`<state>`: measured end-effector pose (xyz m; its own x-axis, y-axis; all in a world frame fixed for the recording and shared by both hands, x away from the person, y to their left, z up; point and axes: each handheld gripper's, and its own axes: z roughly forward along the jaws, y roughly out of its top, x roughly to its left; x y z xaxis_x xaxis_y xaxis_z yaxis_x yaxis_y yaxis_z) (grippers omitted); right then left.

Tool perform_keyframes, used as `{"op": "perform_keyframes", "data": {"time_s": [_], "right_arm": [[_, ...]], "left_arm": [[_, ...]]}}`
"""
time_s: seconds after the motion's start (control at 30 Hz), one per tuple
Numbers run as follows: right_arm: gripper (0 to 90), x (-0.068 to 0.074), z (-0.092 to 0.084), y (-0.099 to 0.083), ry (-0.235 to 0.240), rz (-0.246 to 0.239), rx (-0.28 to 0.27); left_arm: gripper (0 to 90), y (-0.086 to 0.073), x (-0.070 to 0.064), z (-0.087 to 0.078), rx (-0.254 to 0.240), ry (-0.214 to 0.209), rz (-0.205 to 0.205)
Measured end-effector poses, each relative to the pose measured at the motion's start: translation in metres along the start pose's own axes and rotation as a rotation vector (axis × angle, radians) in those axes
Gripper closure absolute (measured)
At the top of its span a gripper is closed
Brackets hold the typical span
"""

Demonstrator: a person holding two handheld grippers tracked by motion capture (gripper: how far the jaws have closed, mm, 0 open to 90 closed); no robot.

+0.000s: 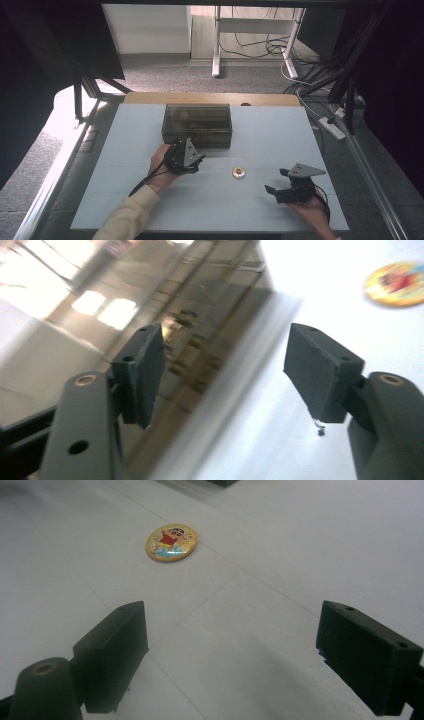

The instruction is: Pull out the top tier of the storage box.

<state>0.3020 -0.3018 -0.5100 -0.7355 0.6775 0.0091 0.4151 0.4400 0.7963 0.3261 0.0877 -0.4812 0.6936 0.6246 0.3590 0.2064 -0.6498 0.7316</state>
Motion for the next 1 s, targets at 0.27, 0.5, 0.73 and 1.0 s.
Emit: {"op": "perform_keyframes", "data": {"time_s": [0.27,0.5,0.73,1.0], "right_arm": [[13.2,0.000,0.000,0.000,0.000,0.000,0.000],[13.2,0.000,0.000,0.000,0.003,0.000,0.000],[13.2,0.001,0.000,0.001,0.009,0.002,-0.008],[13.3,0.002,0.000,0.003,0.015,0.003,-0.013]], "left_arm": [[29.2,-0.002,0.004,0.000,0.008,-0.088,-0.104],[27.9,-0.006,0.003,-0.002,0.015,-0.112,-0.139],[26.5,-0.013,0.001,-0.008,0.042,-0.127,-0.163],[23.4,-0.024,0.007,-0.021,0.066,-0.135,-0.245]]}}
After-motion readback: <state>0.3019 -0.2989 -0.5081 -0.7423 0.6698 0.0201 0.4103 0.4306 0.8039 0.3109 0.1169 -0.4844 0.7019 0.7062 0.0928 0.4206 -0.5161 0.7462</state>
